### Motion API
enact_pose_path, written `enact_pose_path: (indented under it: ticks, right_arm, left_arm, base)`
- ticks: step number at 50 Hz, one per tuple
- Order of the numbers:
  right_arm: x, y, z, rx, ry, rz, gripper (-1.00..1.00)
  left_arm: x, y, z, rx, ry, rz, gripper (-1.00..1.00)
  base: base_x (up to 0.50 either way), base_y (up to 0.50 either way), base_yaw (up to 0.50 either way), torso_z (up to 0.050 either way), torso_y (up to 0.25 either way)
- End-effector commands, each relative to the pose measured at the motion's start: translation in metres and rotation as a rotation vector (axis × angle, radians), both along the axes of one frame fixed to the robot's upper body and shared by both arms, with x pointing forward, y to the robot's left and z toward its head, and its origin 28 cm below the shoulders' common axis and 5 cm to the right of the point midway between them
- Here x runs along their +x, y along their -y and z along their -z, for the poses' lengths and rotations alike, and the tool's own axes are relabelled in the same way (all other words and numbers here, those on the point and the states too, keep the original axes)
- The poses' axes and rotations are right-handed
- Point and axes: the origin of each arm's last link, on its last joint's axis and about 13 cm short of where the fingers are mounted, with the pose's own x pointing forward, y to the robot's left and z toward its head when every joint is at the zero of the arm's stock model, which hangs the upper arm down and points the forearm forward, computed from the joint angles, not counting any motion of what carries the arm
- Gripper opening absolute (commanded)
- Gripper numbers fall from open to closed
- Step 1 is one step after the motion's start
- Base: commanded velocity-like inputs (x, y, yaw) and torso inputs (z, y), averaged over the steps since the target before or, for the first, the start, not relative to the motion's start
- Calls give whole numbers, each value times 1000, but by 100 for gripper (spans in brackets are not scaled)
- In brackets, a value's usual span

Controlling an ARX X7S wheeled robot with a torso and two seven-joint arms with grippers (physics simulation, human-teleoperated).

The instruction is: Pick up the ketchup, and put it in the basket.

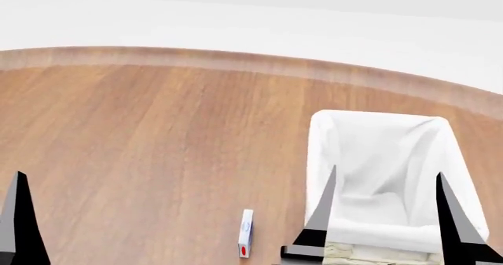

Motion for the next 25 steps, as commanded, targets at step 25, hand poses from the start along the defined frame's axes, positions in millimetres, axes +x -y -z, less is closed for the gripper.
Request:
enact_pose_path:
  ticks: [25]
  right_arm:
    - [0, 0, 0, 3, 0, 0, 100]
  left_arm:
    - [0, 1, 2, 48, -14, -25, 100]
  base:
    - [0, 0, 0, 46, -88]
